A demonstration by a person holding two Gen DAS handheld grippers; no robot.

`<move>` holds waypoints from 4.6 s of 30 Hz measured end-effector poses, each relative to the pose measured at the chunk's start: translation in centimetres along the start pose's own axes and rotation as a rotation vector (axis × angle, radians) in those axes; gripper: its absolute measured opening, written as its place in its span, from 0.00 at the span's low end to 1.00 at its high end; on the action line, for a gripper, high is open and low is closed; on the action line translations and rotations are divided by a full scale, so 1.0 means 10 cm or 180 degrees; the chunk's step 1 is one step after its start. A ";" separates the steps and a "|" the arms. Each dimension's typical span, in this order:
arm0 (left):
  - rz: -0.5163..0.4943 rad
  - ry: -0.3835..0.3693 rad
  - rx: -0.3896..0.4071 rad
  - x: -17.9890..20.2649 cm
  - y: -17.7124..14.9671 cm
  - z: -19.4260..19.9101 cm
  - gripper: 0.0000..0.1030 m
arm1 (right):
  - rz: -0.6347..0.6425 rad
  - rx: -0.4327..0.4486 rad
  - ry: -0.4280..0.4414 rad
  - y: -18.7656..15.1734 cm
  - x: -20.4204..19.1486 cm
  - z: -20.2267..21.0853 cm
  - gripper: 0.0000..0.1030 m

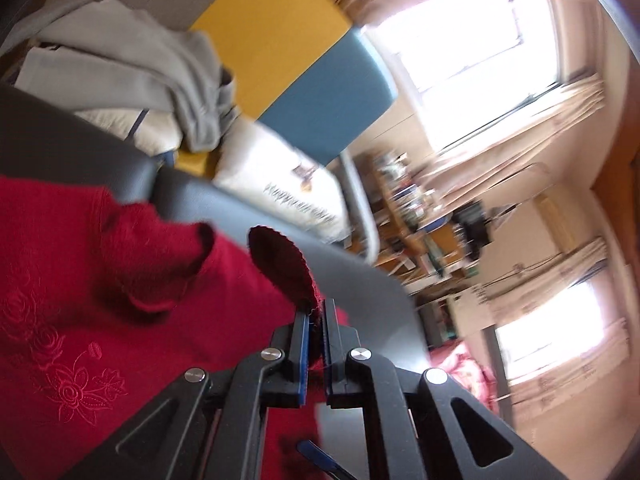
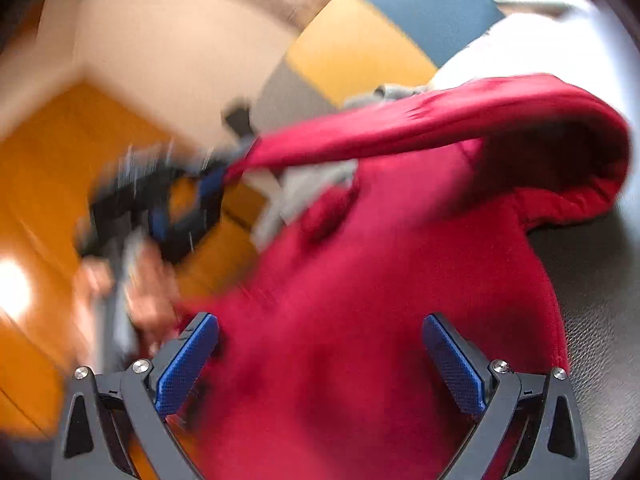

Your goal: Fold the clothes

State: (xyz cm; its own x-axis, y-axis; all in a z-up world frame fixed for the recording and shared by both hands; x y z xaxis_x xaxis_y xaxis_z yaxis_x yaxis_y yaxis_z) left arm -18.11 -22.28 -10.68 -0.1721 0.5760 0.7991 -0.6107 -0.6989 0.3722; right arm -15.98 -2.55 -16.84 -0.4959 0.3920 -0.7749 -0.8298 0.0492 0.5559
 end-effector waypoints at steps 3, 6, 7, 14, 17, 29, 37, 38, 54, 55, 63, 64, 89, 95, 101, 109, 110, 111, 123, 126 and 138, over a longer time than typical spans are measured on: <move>-0.0035 -0.0149 0.0167 0.13 0.15 0.25 0.04 | -0.0397 0.0316 0.0164 0.17 0.11 0.12 1.00; -0.0022 -0.0184 0.0318 0.08 0.26 0.49 0.04 | -0.0632 0.0478 0.0198 0.26 0.20 0.12 1.00; 0.0000 -0.0174 0.0372 0.03 0.29 0.59 0.04 | -0.0710 0.0532 0.0209 0.29 0.23 0.12 1.00; 0.0173 0.0003 0.0609 -0.63 0.30 1.10 0.04 | -0.1259 0.0909 0.0286 0.51 0.45 0.12 1.00; 0.0353 0.0170 0.0632 -1.08 0.26 1.16 0.04 | -0.1256 0.0882 0.0232 0.54 0.47 0.06 1.00; 0.0835 0.0824 0.0237 -2.38 -0.25 0.94 0.04 | -0.0704 0.0351 -0.0175 0.50 0.38 -0.28 1.00; 0.0868 0.0624 0.0193 -2.41 -0.26 0.89 0.09 | -0.0082 -0.0303 -0.0595 0.27 0.33 -0.17 1.00; 0.0867 0.0593 0.0194 -2.39 -0.24 0.89 0.11 | 0.0048 -0.0379 -0.0718 0.24 0.32 -0.15 1.00; 0.0082 0.1438 0.0269 -2.25 0.07 0.84 0.06 | 0.1798 -0.1426 -0.1998 0.40 0.31 -1.08 1.00; 0.0185 0.1439 0.0313 -2.31 0.09 0.87 0.06 | 0.1747 -0.1427 -0.2103 0.38 0.41 -1.06 1.00; 0.0796 0.0787 0.0466 -2.52 0.04 1.08 0.21 | 0.1769 -0.0910 -0.2151 0.23 0.54 -0.80 1.00; 0.0808 0.0646 0.0485 -2.49 0.03 1.10 0.21 | 0.1786 -0.0910 -0.2160 0.23 0.54 -0.80 1.00; -0.0245 0.1179 0.0887 -1.56 0.12 0.97 0.11 | 0.1826 -0.0864 -0.2136 0.08 0.47 -0.57 1.00; -0.0903 0.1171 0.0429 -1.17 -0.03 0.49 0.15 | 0.1847 -0.0933 -0.1896 0.15 0.28 -0.63 1.00; -0.1101 0.1544 0.0095 -1.39 -0.27 0.01 0.15 | 0.2211 -0.1189 -0.1826 0.25 0.17 -1.08 1.00; -0.0957 0.1494 0.0158 -1.48 -0.37 0.09 0.11 | 0.1829 -0.0957 -0.1974 0.40 0.54 -0.99 1.00; -0.0920 0.1480 0.0136 -1.47 -0.36 0.09 0.11 | 0.1837 -0.0963 -0.1976 0.40 0.54 -0.99 1.00; -0.0883 0.1466 0.0115 -1.46 -0.35 0.10 0.11 | 0.1824 -0.0957 -0.1950 0.41 0.54 -0.98 1.00; -0.0486 0.0155 -0.0790 -0.64 0.34 -0.82 0.31 | 0.1824 -0.0889 -0.1888 0.37 0.59 -0.93 1.00; -0.0468 0.0180 -0.1041 -0.60 0.36 -1.20 0.35 | 0.1793 -0.0860 -0.1842 0.40 0.59 -0.90 1.00; -0.0893 0.0332 -0.1329 -0.45 0.24 -1.92 0.02 | 0.1779 -0.0796 -0.1797 0.46 0.52 -0.85 1.00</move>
State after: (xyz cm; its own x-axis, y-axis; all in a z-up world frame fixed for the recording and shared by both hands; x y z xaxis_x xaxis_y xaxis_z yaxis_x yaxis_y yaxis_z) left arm -33.65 -18.46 -22.42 -0.0205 0.7713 0.6361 -0.8974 -0.2948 0.3284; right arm -24.55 -8.07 -20.90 -0.7040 0.7031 -0.1002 -0.5649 -0.4689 0.6790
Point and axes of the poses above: each gripper's, at about its wrist camera, not at the fingertips, and z roughly against the way its jaws point, x to its right, y to its top, the point moved 6 cm from there along -z, roughly the way its jaws point, and after that the axes turned 4 degrees about z, right-handed, at the moved point
